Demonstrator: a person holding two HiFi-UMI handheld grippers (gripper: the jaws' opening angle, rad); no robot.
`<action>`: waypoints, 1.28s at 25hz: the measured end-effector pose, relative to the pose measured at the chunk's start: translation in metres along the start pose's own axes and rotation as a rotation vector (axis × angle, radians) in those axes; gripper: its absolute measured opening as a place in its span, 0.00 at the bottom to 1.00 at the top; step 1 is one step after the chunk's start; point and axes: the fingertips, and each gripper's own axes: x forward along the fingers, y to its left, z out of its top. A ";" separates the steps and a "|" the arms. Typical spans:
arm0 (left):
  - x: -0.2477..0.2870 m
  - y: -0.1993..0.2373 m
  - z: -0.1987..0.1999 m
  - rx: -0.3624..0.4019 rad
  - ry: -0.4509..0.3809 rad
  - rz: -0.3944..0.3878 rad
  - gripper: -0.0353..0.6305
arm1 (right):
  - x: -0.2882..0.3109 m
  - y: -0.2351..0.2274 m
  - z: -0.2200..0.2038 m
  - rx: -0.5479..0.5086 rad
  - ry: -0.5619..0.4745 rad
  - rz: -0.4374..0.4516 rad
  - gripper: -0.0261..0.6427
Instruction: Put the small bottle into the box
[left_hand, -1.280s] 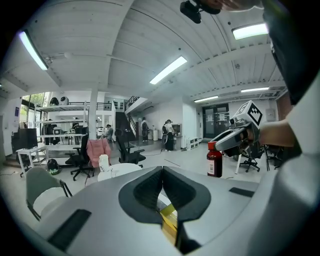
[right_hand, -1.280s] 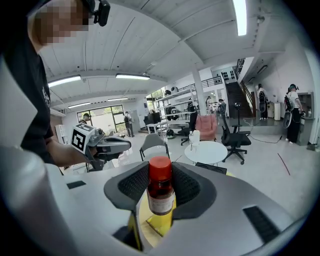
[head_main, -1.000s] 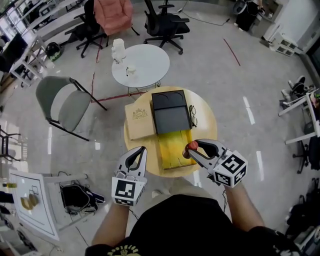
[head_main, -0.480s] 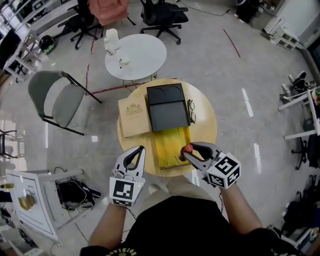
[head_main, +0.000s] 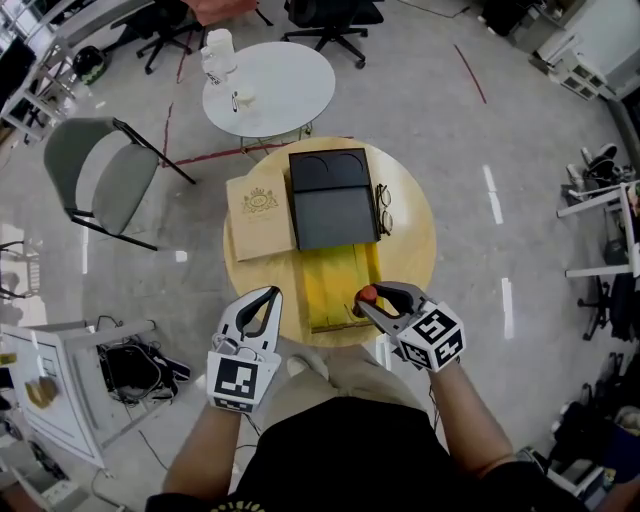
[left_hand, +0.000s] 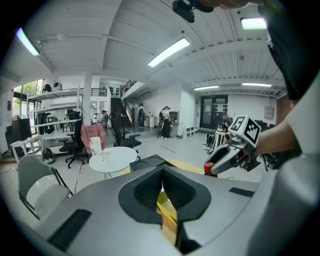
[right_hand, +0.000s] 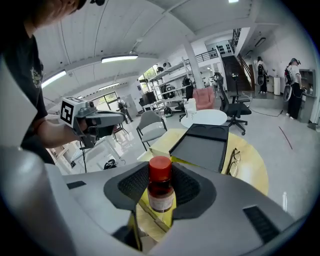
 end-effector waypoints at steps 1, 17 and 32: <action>0.001 -0.001 -0.002 -0.002 0.003 -0.001 0.08 | 0.002 -0.002 -0.005 0.004 0.008 -0.002 0.26; 0.002 -0.015 -0.027 -0.021 0.057 -0.001 0.08 | 0.033 -0.033 -0.073 -0.012 0.146 -0.052 0.27; -0.031 -0.006 0.028 0.032 -0.029 0.057 0.08 | 0.029 -0.019 -0.083 -0.040 0.225 -0.056 0.24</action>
